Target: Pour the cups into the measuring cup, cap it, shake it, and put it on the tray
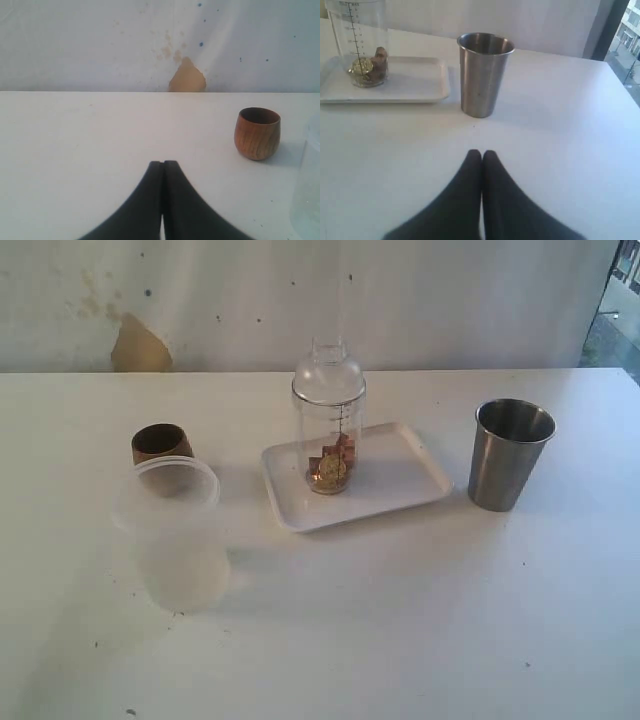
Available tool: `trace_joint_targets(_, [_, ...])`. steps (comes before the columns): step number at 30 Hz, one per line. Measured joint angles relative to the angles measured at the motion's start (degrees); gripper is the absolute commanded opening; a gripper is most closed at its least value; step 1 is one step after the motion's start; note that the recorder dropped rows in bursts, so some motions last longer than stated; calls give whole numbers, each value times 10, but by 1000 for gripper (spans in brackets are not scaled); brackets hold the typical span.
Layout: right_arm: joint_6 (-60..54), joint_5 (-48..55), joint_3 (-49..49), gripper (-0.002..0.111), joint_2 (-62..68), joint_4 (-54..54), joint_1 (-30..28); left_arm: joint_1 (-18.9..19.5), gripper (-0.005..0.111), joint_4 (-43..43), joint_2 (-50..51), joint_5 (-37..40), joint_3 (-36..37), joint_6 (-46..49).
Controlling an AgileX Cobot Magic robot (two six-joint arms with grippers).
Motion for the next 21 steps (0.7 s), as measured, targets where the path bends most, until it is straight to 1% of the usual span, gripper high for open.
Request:
trace_joint_targets(4, [6,15,1,0,0,0,0,0,0,0,0,0,0,0])
trace_joint_targets(21, [7,17,1,0,0,0,0,0,0,0,0,0,0,0])
